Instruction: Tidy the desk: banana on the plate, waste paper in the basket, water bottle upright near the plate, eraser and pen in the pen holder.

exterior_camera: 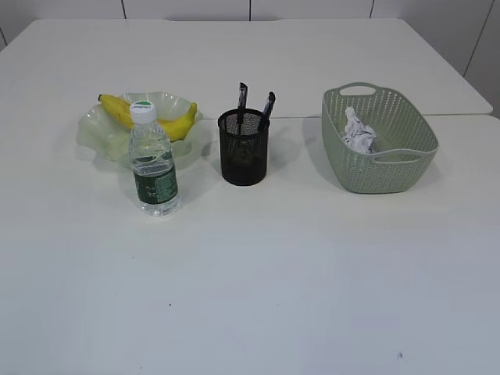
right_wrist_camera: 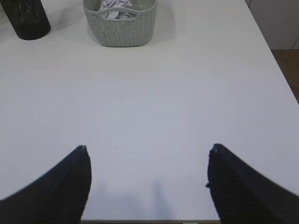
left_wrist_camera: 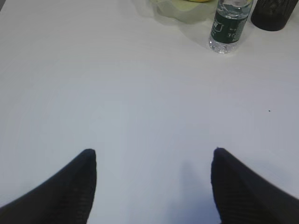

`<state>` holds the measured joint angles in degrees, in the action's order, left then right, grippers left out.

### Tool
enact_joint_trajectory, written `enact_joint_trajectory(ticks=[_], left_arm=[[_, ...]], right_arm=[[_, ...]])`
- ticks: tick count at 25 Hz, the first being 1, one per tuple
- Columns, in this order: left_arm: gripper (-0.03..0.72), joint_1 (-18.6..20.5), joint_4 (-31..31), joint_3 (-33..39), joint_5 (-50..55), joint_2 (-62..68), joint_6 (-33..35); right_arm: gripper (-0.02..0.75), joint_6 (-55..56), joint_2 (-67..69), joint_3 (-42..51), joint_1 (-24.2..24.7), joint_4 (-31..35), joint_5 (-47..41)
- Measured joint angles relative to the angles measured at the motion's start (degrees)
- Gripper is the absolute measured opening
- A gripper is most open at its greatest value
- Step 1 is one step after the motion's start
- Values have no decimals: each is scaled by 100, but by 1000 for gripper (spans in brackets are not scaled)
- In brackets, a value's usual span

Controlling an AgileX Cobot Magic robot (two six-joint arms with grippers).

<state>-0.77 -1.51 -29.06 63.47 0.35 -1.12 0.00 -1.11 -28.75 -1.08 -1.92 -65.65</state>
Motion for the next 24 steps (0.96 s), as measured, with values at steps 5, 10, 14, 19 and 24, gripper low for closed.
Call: enact_joint_trajectory(ticks=[5,10,14,19,24], left_arm=[[527,0,0,0,0,0,0],[523,0,0,0,0,0,0],[519,0,0,0,0,0,0],[519,0,0,0,0,0,0],[519,0,0,0,0,0,0]], right_arm=[[577,-33,0,0,0,0,0],[577,-253,0,0,0,0,0],[577,-280,0,0,0,0,0],[577,-292,0,0,0,0,4],[576,-292,0,0,0,0,4]])
